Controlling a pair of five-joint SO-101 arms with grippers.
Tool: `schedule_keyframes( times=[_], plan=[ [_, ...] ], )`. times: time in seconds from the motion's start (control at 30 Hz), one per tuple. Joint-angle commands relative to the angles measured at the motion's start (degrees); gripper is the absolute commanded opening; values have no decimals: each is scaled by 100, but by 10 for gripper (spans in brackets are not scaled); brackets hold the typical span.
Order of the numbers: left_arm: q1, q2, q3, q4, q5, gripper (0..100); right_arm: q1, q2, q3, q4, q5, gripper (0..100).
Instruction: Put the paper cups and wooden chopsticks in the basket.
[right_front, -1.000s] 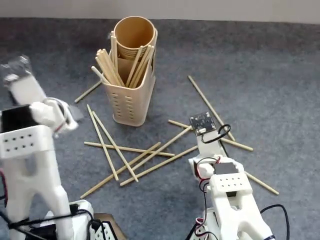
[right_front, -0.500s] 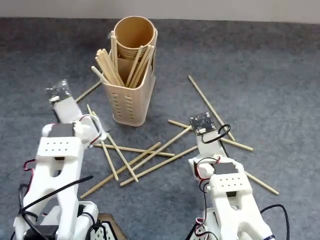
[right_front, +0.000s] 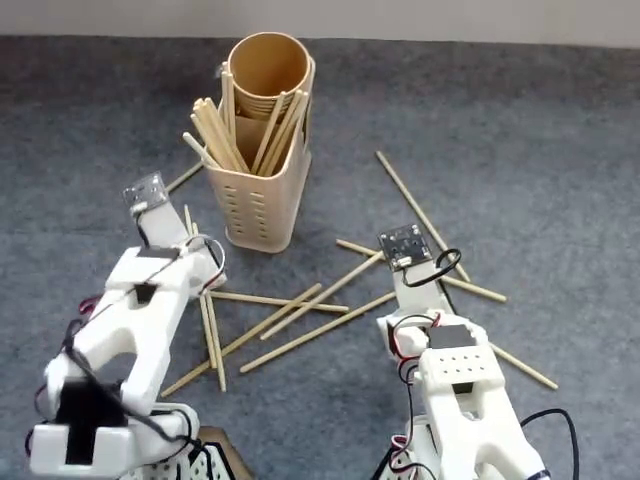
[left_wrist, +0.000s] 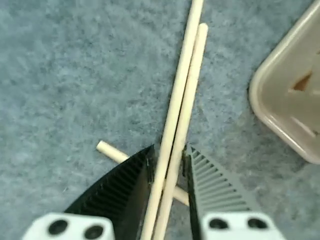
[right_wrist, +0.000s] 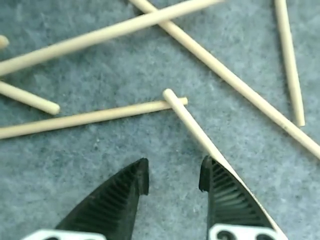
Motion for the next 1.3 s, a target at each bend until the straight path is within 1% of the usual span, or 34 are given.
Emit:
schedule_keyframes(
  times=[0.0,0.1,0.13,0.27,0.43,0.63,0.77,0.87,0.93,1.03,1.1,1.17,1.27],
  plan=[
    [13,936,-804,492,26,143,66,-40,-13,-84,44,177],
    [-277,963,-1297,985,-18,127,75,-40,-13,-84,44,177],
    [-418,963,-1437,1011,-202,110,75,-40,-13,-84,44,177],
    [-963,963,-2053,1011,-1407,39,75,-40,-13,-84,44,177],
    [-1279,971,-3310,1055,-1530,20,75,-40,-13,-84,44,177],
    [-1736,1024,-5086,1354,-1556,21,66,-40,-13,-84,44,177],
    [-1798,971,-6088,1407,-2084,21,57,-40,-13,-84,44,177],
    [-1552,989,-7196,1424,-2066,21,57,-40,-13,-84,44,177],
    [-1288,1007,-8013,1582,-2066,20,57,-40,-13,-84,44,177],
    [-734,1042,-9385,1969,-2066,4,57,-40,-13,-84,44,177],
    [-330,1042,-10097,2031,-2101,5,48,-40,-13,-92,44,177],
    [180,1042,-10580,2031,-2356,5,48,-40,-13,-92,44,177],
    [822,1051,-10668,1987,-2567,5,48,-40,-13,-92,44,177]
  ],
)
